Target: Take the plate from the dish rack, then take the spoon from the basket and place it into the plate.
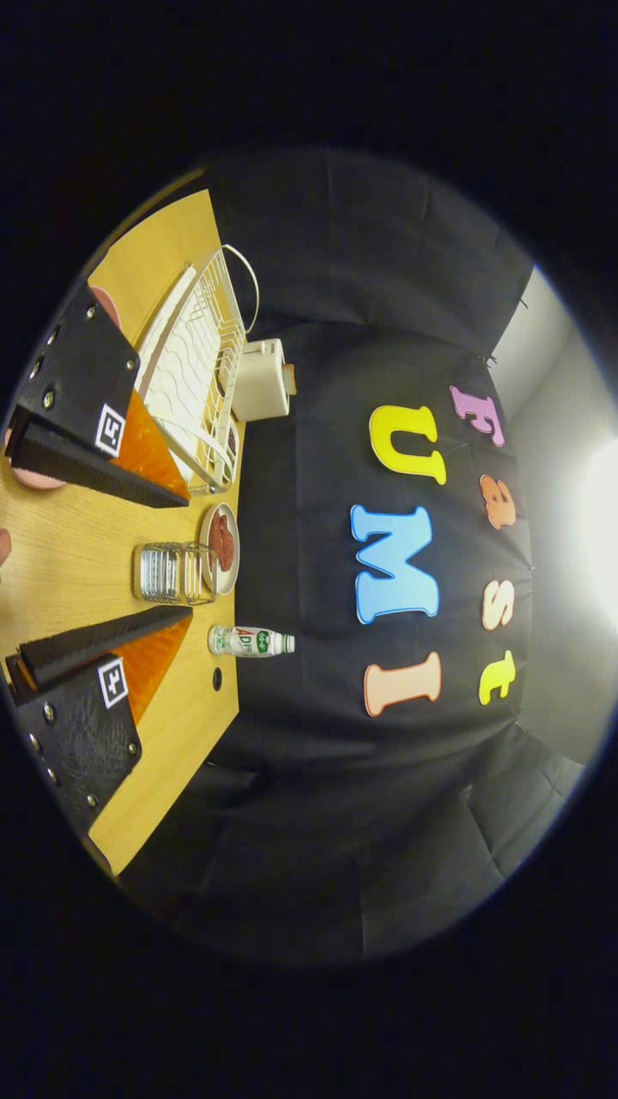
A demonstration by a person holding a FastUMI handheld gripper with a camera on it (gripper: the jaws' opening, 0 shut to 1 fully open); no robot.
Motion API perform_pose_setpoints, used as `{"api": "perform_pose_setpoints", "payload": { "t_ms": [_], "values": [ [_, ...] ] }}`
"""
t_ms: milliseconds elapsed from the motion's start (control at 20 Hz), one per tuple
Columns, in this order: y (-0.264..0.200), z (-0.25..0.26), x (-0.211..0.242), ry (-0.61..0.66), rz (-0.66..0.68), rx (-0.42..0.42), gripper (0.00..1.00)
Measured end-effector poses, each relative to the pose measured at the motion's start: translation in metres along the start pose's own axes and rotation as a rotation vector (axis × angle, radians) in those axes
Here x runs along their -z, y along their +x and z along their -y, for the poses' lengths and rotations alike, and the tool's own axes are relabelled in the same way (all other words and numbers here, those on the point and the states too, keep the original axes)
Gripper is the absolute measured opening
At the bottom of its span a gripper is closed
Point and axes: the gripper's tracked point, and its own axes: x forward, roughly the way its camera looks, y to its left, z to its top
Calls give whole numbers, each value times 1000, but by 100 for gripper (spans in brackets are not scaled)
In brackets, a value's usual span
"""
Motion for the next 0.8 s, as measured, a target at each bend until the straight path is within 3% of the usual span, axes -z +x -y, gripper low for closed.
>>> {"api": "perform_pose_setpoints", "payload": {
  "t_ms": [100,200,500,650,800],
  "values": [
    [6,19,-11,-14,64,35,87],
    [11,38,-14,-14,98,63,90],
    [26,88,-10,20,103,122,90],
    [36,109,-3,56,107,95,90],
    [49,143,2,29,127,122,90]
  ]
}}
